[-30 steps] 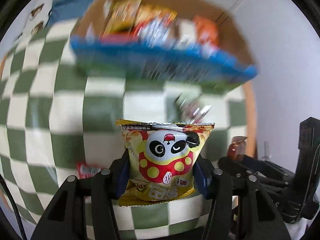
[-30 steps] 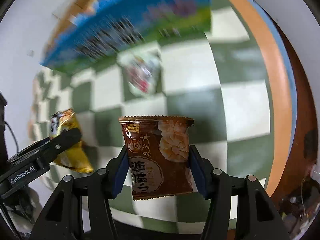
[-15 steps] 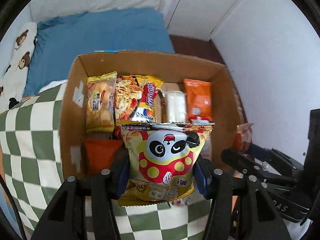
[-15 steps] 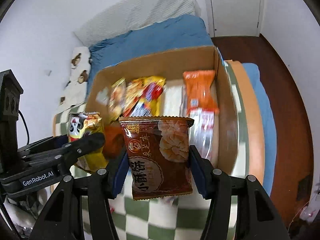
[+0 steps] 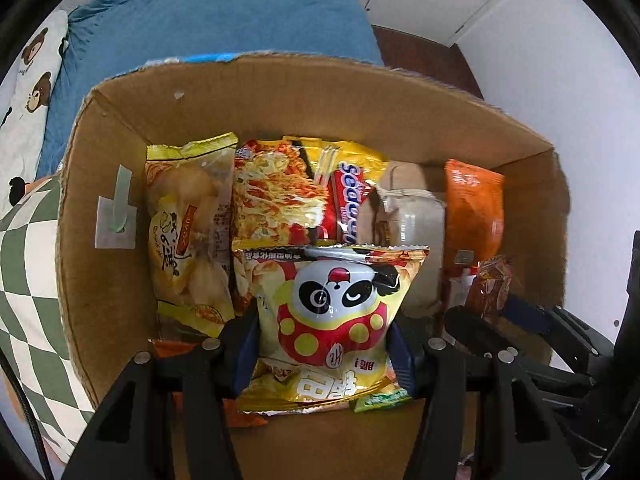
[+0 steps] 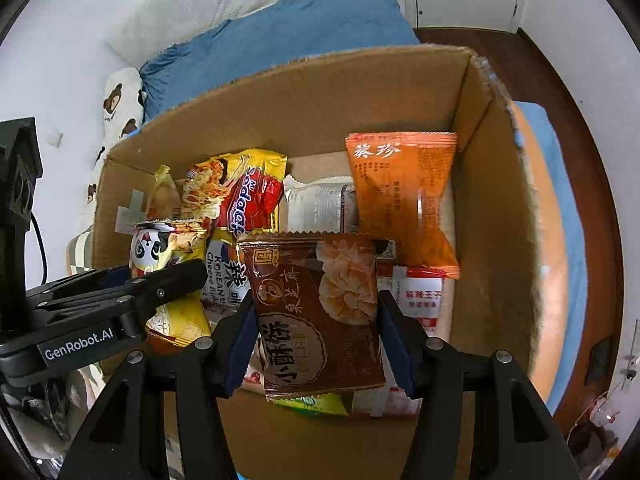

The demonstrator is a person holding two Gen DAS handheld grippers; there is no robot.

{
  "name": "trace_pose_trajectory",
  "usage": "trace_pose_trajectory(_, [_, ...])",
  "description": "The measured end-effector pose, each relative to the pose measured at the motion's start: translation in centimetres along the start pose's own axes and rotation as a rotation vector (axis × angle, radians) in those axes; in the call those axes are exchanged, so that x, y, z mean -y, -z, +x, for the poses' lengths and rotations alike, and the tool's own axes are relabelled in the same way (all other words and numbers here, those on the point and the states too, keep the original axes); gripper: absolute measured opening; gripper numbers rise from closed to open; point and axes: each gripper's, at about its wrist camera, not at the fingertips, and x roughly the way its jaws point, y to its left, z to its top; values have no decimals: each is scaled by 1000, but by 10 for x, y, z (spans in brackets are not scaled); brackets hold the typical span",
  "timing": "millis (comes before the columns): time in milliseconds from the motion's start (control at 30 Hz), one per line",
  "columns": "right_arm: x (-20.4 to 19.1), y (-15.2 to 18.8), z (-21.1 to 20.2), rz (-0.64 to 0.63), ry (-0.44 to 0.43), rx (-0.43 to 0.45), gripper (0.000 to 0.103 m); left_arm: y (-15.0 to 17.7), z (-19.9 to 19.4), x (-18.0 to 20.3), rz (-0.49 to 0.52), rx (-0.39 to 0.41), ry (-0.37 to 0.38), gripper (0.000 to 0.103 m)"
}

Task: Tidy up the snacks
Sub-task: 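Lower both packets into the cardboard box and open both tools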

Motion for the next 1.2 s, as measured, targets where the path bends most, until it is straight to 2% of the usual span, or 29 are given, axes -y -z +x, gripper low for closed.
trace_pose_trajectory(67, [-2,-2,8,-3,-9,-14,60,-1,5,-5,-14,-12,-14,54])
trace_pose_trajectory(100, [-2,-3,14,1,-13,-36,61,-1,6,-7,-20,-14,-26,57])
trace_pose_trajectory(133, [-2,-3,17,-4,-4,-57,62,-2,7,-8,-23,-11,-32,65])
trace_pose_trajectory(167, [-4,-4,22,-16,19,-73,70,-2,7,-10,-24,-7,-42,71])
trace_pose_trajectory(200, [-3,-4,23,-17,28,-73,84,-2,7,-11,-25,-2,-48,82])
trace_pose_trajectory(233, [-3,-4,25,-20,32,-72,90,-1,6,-11,-23,3,-53,88])
trace_pose_trajectory(500, [-3,1,15,-44,81,-42,93,3,-9,-9,-20,46,-64,89])
trace_pose_trajectory(700, [-4,14,-6,-61,122,0,93,22,-34,-11,-17,111,-103,89])
trace_pose_trajectory(1067, [-5,60,-65,-86,172,140,93,81,-85,10,25,326,-160,89])
trace_pose_trajectory(1200, [-12,83,-89,-105,201,217,95,107,-102,17,53,404,-184,89])
